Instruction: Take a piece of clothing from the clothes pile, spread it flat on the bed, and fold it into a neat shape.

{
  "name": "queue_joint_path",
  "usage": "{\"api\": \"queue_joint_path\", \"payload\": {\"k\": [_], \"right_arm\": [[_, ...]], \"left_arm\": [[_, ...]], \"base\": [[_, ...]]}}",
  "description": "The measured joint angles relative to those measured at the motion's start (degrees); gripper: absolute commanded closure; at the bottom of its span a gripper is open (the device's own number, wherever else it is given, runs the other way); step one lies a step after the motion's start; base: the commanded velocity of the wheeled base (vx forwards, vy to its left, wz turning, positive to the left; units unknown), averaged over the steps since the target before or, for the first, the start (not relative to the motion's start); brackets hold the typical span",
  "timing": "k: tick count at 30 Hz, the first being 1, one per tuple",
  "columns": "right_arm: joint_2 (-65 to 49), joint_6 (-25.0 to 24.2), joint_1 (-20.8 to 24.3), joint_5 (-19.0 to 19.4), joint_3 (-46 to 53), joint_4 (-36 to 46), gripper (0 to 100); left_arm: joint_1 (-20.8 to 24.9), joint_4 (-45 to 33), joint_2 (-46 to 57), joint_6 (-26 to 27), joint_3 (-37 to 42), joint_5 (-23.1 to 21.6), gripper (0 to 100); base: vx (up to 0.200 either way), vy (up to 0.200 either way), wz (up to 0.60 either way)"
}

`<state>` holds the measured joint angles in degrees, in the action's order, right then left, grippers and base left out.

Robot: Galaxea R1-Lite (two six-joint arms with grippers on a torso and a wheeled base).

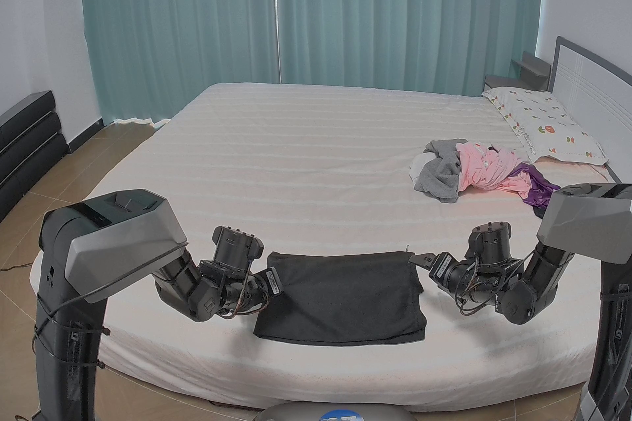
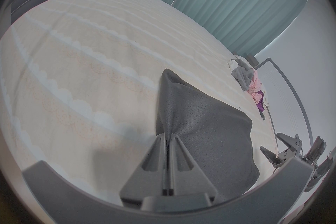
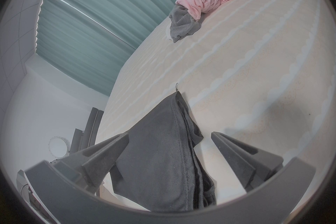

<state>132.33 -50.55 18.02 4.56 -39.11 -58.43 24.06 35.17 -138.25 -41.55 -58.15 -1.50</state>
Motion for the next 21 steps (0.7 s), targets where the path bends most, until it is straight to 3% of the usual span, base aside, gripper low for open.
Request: {"api": "queue_joint_path", "payload": {"k": [21], "right_arm": [[0.2, 0.0, 0.0, 0.0, 0.0, 0.1, 0]], "left_arm": [[-1.0, -0.1, 1.7, -2.4, 0.7, 0.0, 100]], "base": [[0.0, 0.2, 0.0]]}}
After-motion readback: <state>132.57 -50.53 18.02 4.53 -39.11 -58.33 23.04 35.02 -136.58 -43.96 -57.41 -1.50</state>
